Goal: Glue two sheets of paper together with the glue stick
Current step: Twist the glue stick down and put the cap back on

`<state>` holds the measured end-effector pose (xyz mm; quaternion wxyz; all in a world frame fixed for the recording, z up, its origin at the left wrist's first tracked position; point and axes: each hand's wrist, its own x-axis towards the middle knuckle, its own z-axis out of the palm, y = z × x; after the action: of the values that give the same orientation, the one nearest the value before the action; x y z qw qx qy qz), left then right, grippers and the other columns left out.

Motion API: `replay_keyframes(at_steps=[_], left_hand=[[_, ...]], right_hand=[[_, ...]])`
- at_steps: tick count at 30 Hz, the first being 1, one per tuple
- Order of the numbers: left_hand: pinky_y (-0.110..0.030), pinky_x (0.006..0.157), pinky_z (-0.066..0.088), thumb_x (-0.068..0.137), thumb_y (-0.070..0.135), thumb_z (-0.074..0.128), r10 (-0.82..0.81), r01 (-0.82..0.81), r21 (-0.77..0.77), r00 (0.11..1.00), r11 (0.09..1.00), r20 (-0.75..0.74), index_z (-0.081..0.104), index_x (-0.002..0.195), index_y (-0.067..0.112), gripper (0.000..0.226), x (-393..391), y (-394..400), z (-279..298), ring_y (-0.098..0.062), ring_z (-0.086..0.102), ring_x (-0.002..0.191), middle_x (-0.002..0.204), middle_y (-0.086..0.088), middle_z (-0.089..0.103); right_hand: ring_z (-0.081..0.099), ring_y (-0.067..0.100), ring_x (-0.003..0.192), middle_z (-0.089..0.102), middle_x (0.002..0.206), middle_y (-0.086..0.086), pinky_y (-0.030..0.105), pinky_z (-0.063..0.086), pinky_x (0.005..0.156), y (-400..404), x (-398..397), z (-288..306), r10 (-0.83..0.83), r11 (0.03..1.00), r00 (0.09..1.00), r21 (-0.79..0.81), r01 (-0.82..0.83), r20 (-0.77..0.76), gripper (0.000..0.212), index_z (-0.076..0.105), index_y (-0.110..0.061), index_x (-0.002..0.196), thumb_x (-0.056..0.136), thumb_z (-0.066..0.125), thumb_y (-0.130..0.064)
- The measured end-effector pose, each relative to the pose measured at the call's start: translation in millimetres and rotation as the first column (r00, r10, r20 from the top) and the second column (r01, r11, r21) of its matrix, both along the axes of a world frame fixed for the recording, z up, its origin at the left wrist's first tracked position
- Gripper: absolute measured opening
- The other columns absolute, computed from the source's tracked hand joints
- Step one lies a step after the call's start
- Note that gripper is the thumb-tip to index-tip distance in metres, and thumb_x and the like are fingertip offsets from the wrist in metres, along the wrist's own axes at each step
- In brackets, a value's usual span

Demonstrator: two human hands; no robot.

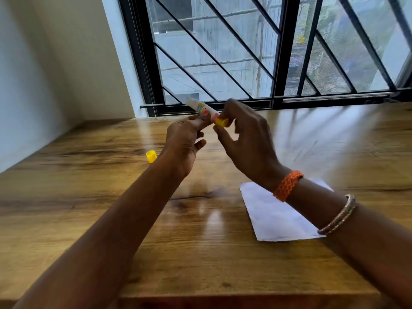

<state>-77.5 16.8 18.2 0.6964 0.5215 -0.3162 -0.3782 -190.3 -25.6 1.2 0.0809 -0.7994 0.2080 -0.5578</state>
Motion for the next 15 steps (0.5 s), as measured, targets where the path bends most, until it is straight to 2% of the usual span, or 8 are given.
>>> replay_keyframes(at_steps=[1,2,5,7,9,10,12,15], left_hand=[[-0.024,0.066,0.036,0.085,0.021,0.062,0.013,-0.013,0.006,1.0,1.0,0.0,0.065,0.091,0.013,0.011,-0.5,0.1,0.2,-0.011,0.04,0.076,0.098,-0.003,0.06],[-0.024,0.065,0.036,0.084,0.02,0.062,0.02,-0.02,0.013,1.0,1.0,-0.003,0.065,0.086,0.015,0.006,-1.4,0.5,0.0,-0.011,0.039,0.075,0.098,-0.003,0.061],[-0.024,0.065,0.036,0.085,0.02,0.062,0.009,-0.009,0.033,1.0,0.999,-0.024,0.064,0.083,0.017,0.004,-2.1,0.6,-1.8,-0.011,0.039,0.075,0.086,0.003,0.065],[-0.024,0.065,0.038,0.085,0.025,0.062,-0.027,0.029,0.037,0.999,0.999,-0.042,0.063,0.086,0.018,0.006,-1.5,1.0,-2.0,-0.01,0.04,0.076,0.082,0.007,0.063],[-0.023,0.066,0.039,0.085,0.028,0.061,-0.07,0.072,0.027,0.996,0.997,-0.061,0.062,0.086,0.02,0.008,-0.4,1.5,-1.6,-0.01,0.043,0.079,0.081,0.008,0.061],[-0.024,0.067,0.04,0.086,0.028,0.059,-0.093,0.094,0.018,0.993,0.995,-0.07,0.062,0.086,0.02,0.008,0.2,1.6,-1.3,-0.01,0.046,0.082,0.082,0.009,0.061],[-0.025,0.07,0.042,0.088,0.027,0.056,-0.147,0.148,0.0,0.985,0.989,-0.089,0.062,0.088,0.02,0.009,1.1,1.3,-1.7,-0.01,0.05,0.089,0.085,0.008,0.063],[-0.026,0.071,0.043,0.09,0.024,0.055,-0.161,0.16,-0.015,0.982,0.987,-0.103,0.063,0.103,0.015,0.018,1.6,0.7,-2.1,-0.012,0.051,0.095,0.09,0.006,0.064]], right_hand=[[0.056,0.018,0.074,0.059,0.081,0.003,0.028,0.041,0.054,-1.7,-2.5,-0.5,-0.121,0.974,0.988,-0.205,0.101,-0.093,0.011,0.061,-0.011,0.095,0.085,0.064,-0.008],[0.055,0.023,0.075,0.059,0.081,0.007,0.027,0.037,0.053,-3.9,-5.0,-1.2,-0.212,0.929,0.966,-0.338,0.152,-0.147,0.018,0.064,-0.011,0.101,0.084,0.063,-0.005],[0.054,0.026,0.069,0.059,0.079,0.011,0.027,0.031,0.053,-6.9,-7.3,-1.8,-0.296,0.872,0.932,-0.458,0.175,-0.208,0.025,0.066,-0.009,0.107,0.083,0.064,-0.002],[0.051,0.019,0.066,0.059,0.077,0.006,0.027,0.037,0.052,-6.9,-6.4,-2.1,-0.23,0.917,0.954,-0.372,0.147,-0.191,0.016,0.064,-0.01,0.1,0.084,0.064,-0.008],[0.048,0.013,0.058,0.056,0.07,-0.005,0.032,0.045,0.049,-6.5,-4.3,-1.2,-0.094,0.983,0.991,-0.164,0.079,-0.09,0.012,0.056,-0.009,0.091,0.087,0.062,-0.018],[0.051,0.015,0.054,0.057,0.066,-0.005,0.036,0.046,0.047,-7.6,-3.1,-0.5,-0.018,0.999,1.0,-0.05,0.016,-0.023,0.016,0.053,-0.008,0.088,0.089,0.061,-0.021],[0.059,0.025,0.053,0.063,0.062,0.008,0.043,0.047,0.048,-9.2,-1.2,-0.3,0.093,0.99,0.993,0.1,-0.099,0.067,0.02,0.049,-0.007,0.086,0.092,0.059,-0.023],[0.062,0.029,0.055,0.064,0.064,0.014,0.045,0.048,0.049,-10.6,-1.0,-1.1,0.127,0.986,0.99,0.102,-0.133,0.062,0.02,0.049,-0.006,0.087,0.093,0.059,-0.022]])
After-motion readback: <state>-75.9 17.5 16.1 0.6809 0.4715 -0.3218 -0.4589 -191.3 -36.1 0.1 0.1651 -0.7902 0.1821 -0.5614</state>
